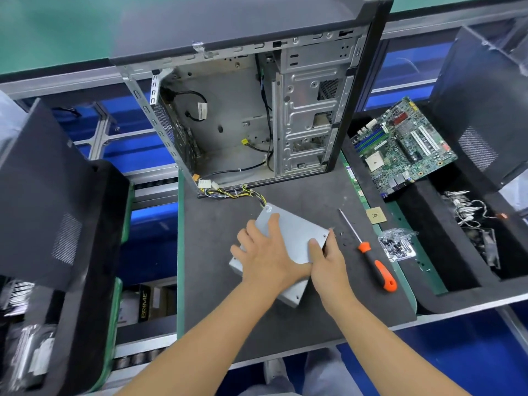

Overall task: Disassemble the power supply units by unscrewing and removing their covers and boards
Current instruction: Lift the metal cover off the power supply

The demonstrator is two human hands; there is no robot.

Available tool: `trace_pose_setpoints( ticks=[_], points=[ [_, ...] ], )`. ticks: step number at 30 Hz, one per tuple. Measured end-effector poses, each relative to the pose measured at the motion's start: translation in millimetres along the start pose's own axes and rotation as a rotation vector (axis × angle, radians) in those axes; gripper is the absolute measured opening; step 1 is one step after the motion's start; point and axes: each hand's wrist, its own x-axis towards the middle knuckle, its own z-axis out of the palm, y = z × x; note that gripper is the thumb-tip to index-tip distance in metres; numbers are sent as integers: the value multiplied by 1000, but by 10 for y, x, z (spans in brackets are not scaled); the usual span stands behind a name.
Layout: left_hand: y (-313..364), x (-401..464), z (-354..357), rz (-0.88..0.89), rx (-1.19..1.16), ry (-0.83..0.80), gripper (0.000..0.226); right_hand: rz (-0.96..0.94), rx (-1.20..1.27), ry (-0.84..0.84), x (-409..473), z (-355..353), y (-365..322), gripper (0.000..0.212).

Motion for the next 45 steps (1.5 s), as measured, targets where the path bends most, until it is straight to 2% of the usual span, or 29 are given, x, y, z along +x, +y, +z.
trace_pose_setpoints(
  ticks=[3,5,9,12,14,16,19,22,25,28,30,32,36,45],
  points=[
    [-123,-35,-51,-57,-129,-41,125,18,2,-69,84,-53,-55,56],
    [-241,-40,-81,-75,-231,-15,116,5,-35,-137,173,-89,-126,55],
    [-491,28,-103,-121,-572,27,70,-47,-151,-236,365,-137,-264,54],
    [-658,107,-71,-186,-824,-30,38,-77,-223,-119,344,-121,-243,61],
    [-752,122,-42,-193,-924,-94,23,-122,-302,-121,269,-139,-213,71],
    [-848,104,-32,-156,-958,-145,22,-239,-574,-187,226,-185,-274,100],
    [-1009,43,46,-50,-990,-220,34,-522,-1134,-415,207,-168,-525,141],
    [-1081,-47,110,28,-1005,-274,44,-634,-1588,-624,202,5,-680,154],
    [-1081,-89,134,67,-1013,-277,55,-565,-1788,-734,210,148,-745,159],
    [-1112,-117,147,126,-970,-261,49,-510,-1823,-765,220,220,-783,162],
    [-1146,-123,174,169,-932,-264,54,-514,-1814,-754,206,240,-778,161],
    [-1162,-113,188,144,-949,-281,54,-564,-1781,-726,183,244,-751,157],
    [-1153,-67,216,73,-1060,-324,40,-617,-1718,-696,159,225,-738,150],
    [-1153,-119,333,128,-1070,-315,46,-639,-1681,-695,151,223,-753,147]
  ],
)
